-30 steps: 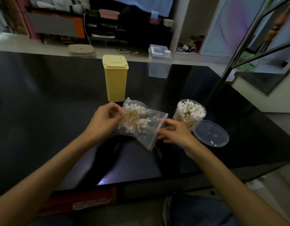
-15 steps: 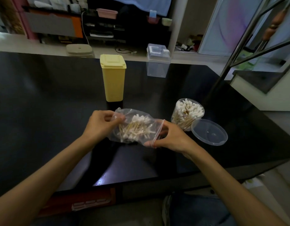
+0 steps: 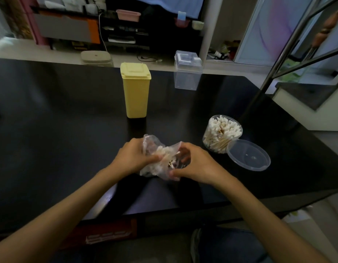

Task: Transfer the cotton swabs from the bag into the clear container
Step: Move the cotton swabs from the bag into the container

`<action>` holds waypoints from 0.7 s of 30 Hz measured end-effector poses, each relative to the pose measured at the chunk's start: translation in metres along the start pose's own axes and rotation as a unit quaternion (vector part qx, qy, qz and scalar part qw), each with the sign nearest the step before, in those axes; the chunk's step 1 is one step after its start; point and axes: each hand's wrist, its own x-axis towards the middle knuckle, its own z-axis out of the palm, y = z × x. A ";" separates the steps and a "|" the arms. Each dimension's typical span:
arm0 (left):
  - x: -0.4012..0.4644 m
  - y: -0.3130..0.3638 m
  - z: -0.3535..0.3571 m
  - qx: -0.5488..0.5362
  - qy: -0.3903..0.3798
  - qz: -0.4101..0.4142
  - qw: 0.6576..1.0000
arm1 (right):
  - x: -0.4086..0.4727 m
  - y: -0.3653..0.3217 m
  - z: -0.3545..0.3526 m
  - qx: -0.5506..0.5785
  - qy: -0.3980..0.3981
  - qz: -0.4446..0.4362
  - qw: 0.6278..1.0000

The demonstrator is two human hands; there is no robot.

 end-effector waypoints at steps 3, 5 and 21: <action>0.001 -0.003 -0.001 -0.002 0.014 -0.002 1.000 | 0.005 0.009 -0.007 -0.002 0.018 0.034 0.999; 0.003 -0.006 -0.002 -0.038 0.013 -0.013 0.999 | 0.005 0.010 -0.009 0.030 0.012 0.061 0.998; 0.003 0.008 -0.005 -0.289 -0.011 -0.071 0.955 | 0.008 0.008 -0.004 -0.050 0.073 0.003 0.996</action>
